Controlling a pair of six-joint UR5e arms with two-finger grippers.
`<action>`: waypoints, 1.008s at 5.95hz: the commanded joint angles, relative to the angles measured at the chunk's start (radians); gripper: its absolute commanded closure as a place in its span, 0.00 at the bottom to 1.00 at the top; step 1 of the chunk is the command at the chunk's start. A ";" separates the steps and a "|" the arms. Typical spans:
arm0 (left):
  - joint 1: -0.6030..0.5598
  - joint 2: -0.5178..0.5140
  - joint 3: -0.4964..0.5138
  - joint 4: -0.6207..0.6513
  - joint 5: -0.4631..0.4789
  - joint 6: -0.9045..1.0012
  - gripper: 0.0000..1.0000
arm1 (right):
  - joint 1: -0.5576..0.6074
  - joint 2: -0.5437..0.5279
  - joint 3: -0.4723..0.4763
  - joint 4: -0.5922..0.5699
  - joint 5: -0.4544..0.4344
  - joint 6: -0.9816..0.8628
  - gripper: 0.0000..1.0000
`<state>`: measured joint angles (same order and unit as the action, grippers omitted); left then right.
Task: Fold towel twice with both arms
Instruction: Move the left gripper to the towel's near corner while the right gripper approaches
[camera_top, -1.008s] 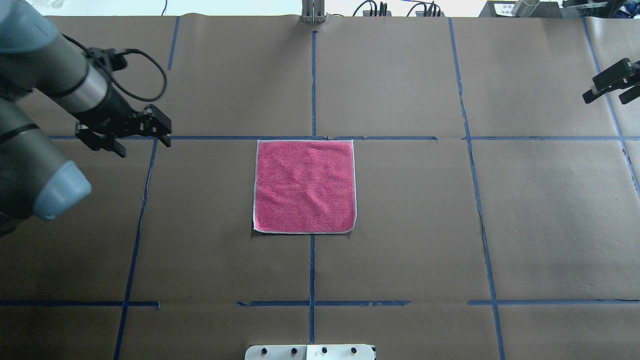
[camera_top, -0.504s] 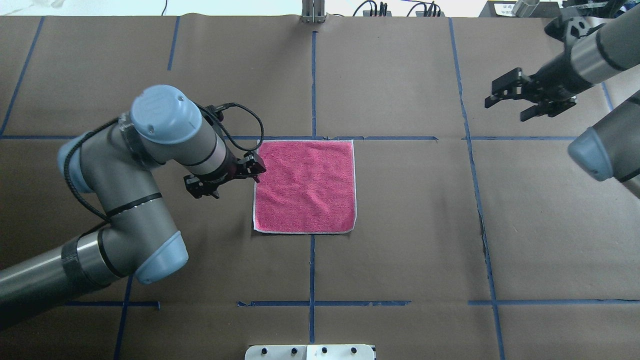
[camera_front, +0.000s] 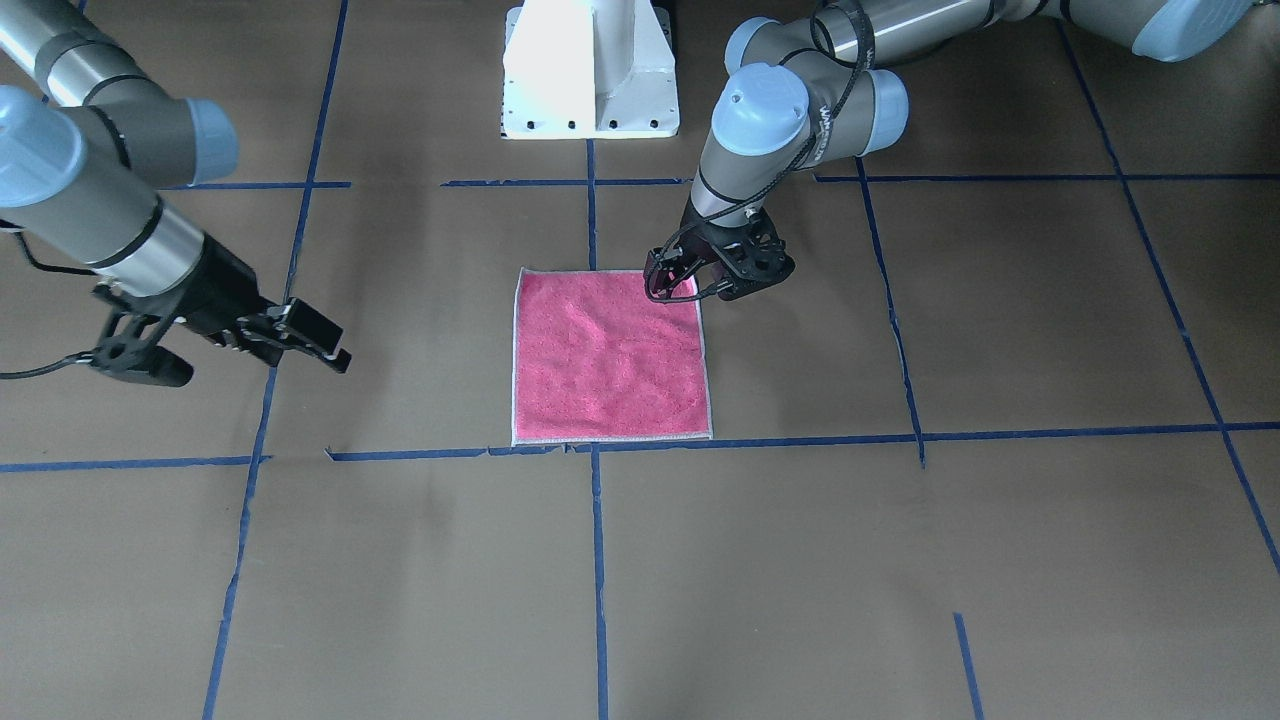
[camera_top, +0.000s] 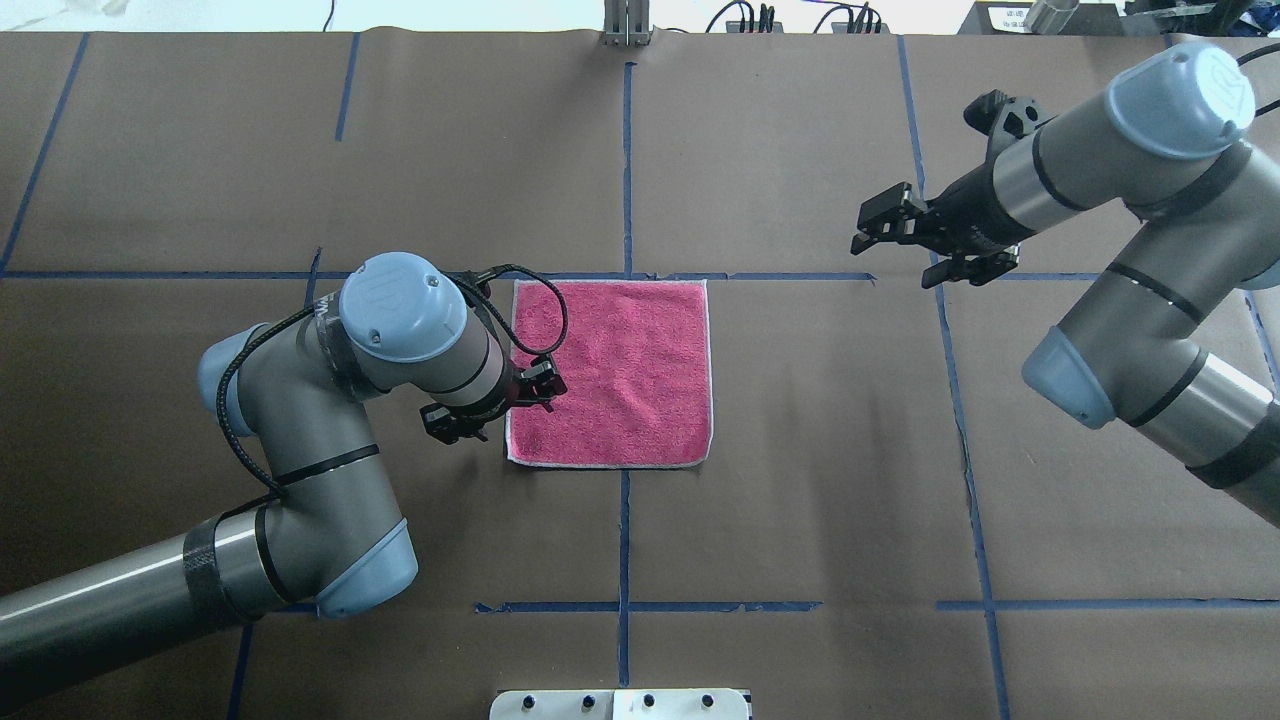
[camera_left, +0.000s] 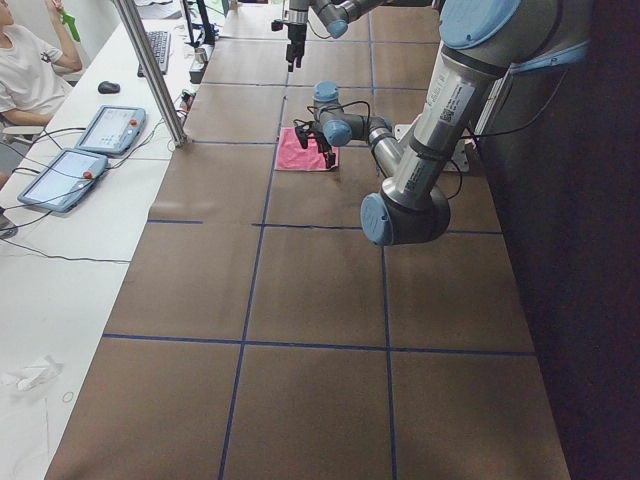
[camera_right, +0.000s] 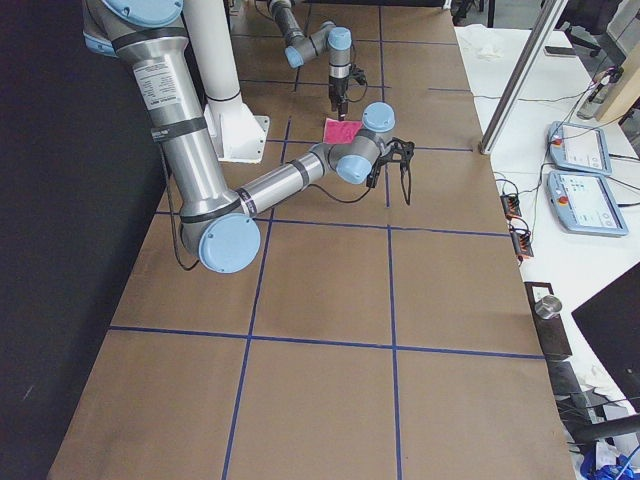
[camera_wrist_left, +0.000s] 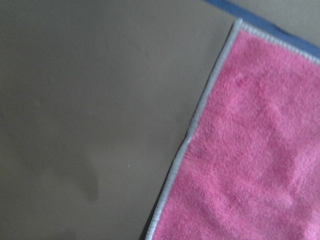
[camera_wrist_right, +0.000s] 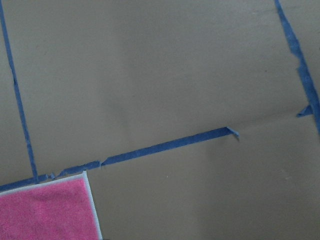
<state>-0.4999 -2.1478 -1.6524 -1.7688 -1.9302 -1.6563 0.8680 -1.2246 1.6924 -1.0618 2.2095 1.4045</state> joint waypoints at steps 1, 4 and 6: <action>0.020 0.005 0.003 -0.001 0.004 -0.002 0.21 | -0.097 0.040 0.022 -0.006 -0.062 0.126 0.00; 0.034 0.008 0.008 -0.001 0.004 -0.003 0.36 | -0.162 0.054 0.033 -0.062 -0.119 0.134 0.00; 0.034 0.011 0.011 -0.001 0.004 0.000 0.44 | -0.190 0.054 0.035 -0.066 -0.151 0.133 0.00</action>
<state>-0.4666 -2.1382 -1.6423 -1.7701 -1.9267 -1.6574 0.6894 -1.1710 1.7258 -1.1250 2.0704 1.5372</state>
